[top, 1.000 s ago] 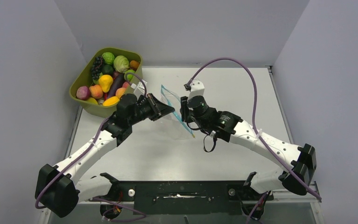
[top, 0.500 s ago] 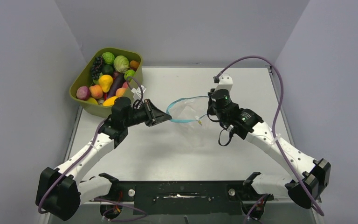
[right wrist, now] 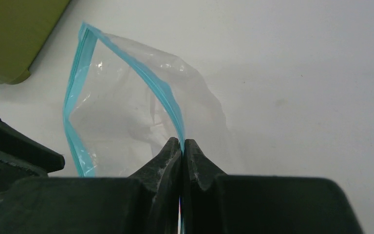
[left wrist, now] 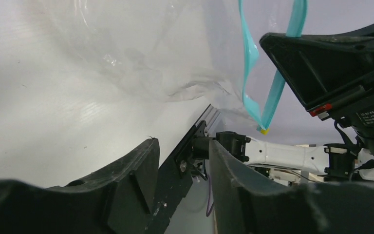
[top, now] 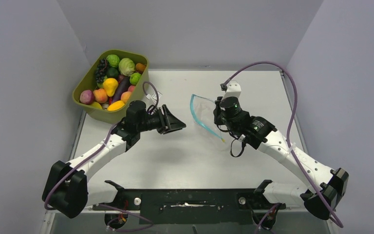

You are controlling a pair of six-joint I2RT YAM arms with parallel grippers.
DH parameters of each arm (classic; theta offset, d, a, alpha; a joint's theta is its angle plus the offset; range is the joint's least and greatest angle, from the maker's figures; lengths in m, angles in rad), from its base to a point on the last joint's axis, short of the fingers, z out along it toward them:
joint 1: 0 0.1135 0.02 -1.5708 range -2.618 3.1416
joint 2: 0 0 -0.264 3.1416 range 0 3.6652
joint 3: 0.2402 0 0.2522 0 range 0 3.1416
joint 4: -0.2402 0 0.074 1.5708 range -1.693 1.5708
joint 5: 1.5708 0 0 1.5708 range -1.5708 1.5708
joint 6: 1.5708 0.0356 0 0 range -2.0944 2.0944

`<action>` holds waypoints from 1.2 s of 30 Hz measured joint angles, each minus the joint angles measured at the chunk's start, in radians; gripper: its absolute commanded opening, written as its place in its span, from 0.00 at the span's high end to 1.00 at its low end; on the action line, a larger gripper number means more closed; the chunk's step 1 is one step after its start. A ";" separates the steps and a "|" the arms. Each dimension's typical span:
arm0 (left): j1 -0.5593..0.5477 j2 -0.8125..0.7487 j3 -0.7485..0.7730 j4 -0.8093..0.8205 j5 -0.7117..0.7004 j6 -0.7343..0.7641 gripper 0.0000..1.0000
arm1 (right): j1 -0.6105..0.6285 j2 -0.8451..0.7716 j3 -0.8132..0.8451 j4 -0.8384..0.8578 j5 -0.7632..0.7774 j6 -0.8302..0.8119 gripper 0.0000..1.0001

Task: Place the food in the zip-top bag and seal the zipper
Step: Open the zipper of the food storage bag at the center of the board.

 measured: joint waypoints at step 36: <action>-0.063 -0.049 0.142 -0.155 -0.248 0.033 1.00 | 0.164 0.083 -0.042 0.098 0.086 0.100 1.00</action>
